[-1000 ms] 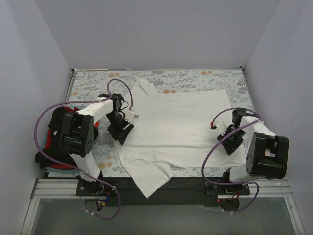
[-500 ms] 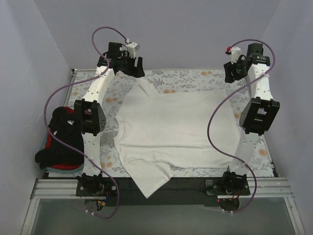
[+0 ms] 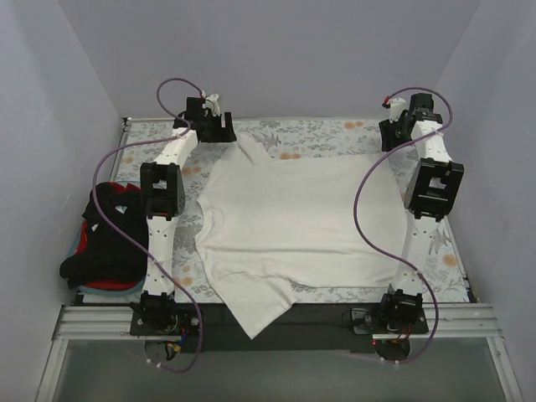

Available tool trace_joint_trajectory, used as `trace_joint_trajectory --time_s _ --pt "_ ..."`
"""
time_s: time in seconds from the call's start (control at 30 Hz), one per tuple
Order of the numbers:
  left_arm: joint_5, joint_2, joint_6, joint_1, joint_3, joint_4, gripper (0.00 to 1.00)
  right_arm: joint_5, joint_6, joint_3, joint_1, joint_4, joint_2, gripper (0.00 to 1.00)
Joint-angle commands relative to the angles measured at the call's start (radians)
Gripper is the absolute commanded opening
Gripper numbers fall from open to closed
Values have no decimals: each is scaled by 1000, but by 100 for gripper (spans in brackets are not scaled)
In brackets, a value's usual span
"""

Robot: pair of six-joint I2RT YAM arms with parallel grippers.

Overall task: Fold and stack the t-shirts
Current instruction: Fold the tshirt

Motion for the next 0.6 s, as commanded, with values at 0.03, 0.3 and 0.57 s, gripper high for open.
trace_joint_trajectory --time_s 0.03,0.3,0.57 --pt "-26 -36 14 -10 -25 80 74 -13 22 -3 -3 97 32 57" --pt "-78 21 45 -17 0 66 77 -47 27 -36 2 95 55 56" --pt "-2 82 33 -20 38 63 72 -56 16 -58 13 92 75 51"
